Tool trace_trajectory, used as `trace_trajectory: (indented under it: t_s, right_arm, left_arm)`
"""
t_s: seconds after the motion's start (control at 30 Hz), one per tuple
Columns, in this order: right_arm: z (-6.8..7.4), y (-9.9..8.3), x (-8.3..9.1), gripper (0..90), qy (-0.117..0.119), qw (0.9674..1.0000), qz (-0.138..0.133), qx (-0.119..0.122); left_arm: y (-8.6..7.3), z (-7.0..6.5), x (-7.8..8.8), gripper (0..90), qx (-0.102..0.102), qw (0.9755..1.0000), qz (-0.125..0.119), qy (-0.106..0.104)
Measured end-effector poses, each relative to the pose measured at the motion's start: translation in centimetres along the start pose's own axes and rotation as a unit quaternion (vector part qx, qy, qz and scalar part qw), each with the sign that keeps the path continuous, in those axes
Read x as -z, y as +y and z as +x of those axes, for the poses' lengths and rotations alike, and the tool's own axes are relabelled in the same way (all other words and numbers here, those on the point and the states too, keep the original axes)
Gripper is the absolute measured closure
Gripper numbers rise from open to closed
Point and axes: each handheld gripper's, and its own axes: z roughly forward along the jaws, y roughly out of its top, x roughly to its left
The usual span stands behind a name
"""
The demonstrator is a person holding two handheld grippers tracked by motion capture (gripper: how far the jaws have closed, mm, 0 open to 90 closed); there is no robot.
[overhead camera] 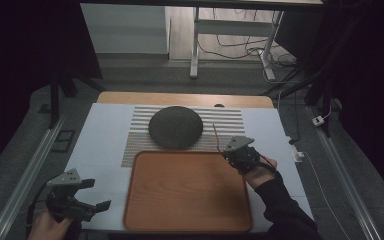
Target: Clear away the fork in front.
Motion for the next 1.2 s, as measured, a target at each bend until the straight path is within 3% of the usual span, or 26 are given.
trace_trajectory:
  t_s: [0.13, 0.3, 0.53, 0.87, 1.2]
  right_arm:
    - [0.4, -0.7, 0.8, 90.0, 0.024, 0.9991, -0.016, -0.031]
    - [1.0, -1.3, 1.6, 90.0, 0.047, 0.9975, -0.033, -0.041]
    - [1.8, -2.1, 3.1, 90.0, 0.087, 0.9927, -0.065, -0.054]
    - [2.9, -2.8, 4.8, 90.0, 0.148, 0.9816, -0.107, -0.057]
    - [3.8, -3.0, 5.6, 90.0, 0.2, 0.969, -0.131, -0.062]
  left_arm:
    - [0.3, -0.1, -0.4, 0.0, -0.006, 0.9999, 0.004, -0.012]
    - [0.9, -0.3, -1.0, 0.0, -0.016, 0.9996, 0.007, -0.024]
    - [1.8, -0.8, -1.8, 0.0, -0.043, 0.9986, -0.005, -0.03]
    - [3.5, -0.9, -3.5, 0.0, -0.059, 0.9969, -0.009, -0.051]
    - [5.7, -1.1, -5.6, 0.0, -0.092, 0.9937, -0.001, -0.065]
